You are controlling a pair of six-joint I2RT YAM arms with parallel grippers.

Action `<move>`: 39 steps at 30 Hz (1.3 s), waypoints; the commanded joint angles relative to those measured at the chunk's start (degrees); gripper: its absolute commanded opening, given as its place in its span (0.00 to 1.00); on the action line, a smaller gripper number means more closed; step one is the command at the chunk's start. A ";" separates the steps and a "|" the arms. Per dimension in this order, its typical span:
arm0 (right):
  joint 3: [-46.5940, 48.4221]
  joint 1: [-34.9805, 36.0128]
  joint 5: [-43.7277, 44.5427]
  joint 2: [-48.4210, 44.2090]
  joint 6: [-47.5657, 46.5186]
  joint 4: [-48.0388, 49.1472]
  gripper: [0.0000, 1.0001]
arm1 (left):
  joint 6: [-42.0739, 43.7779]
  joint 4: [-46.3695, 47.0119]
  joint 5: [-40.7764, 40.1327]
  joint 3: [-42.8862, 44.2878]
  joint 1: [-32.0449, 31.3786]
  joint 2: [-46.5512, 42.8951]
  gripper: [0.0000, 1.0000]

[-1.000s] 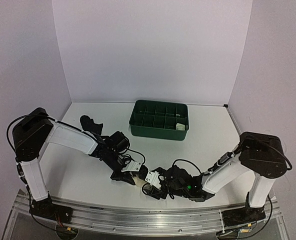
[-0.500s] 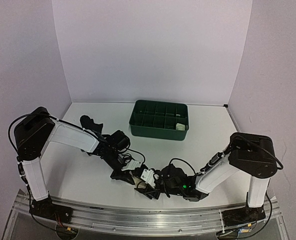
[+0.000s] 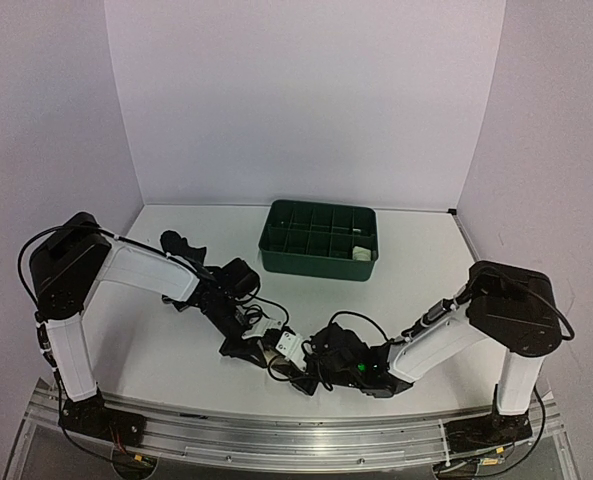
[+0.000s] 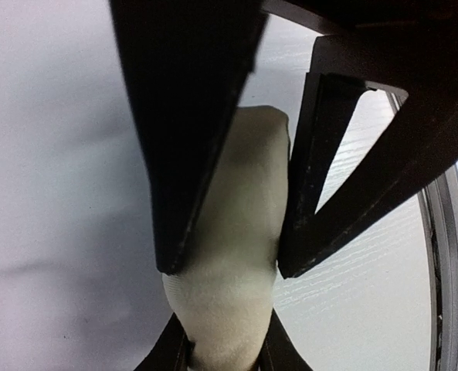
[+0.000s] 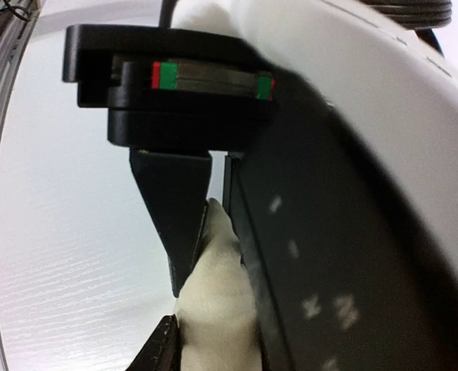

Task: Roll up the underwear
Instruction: Roll the underwear to the center of the board, then pick up the underwear from the center of the board.

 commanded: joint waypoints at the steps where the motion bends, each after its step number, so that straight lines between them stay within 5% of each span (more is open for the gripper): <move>1: 1.67 -0.53 3.42 4.15 3.22 -25.36 0.35 | 1.22 -2.55 1.47 1.05 -1.71 1.46 0.01; 12: 0.90 2.10 8.29 6.65 4.60 -29.27 0.36 | 1.11 -3.12 2.32 1.18 -1.74 1.77 0.01; 18: -5.87 3.12 5.82 4.04 5.46 -15.89 0.49 | 2.40 -3.15 1.50 0.11 -1.63 1.87 0.01; 32: 3.08 3.04 7.46 6.16 1.06 -22.67 0.48 | 4.38 -4.58 1.13 1.38 -2.59 3.32 0.02; 35: 4.12 3.04 7.46 6.92 1.97 -23.50 0.42 | 3.82 -4.73 1.55 1.92 -2.76 3.53 0.02; 39: 3.61 3.04 8.10 6.74 4.22 -24.59 0.19 | 3.82 -4.90 1.16 1.67 -2.78 3.40 0.03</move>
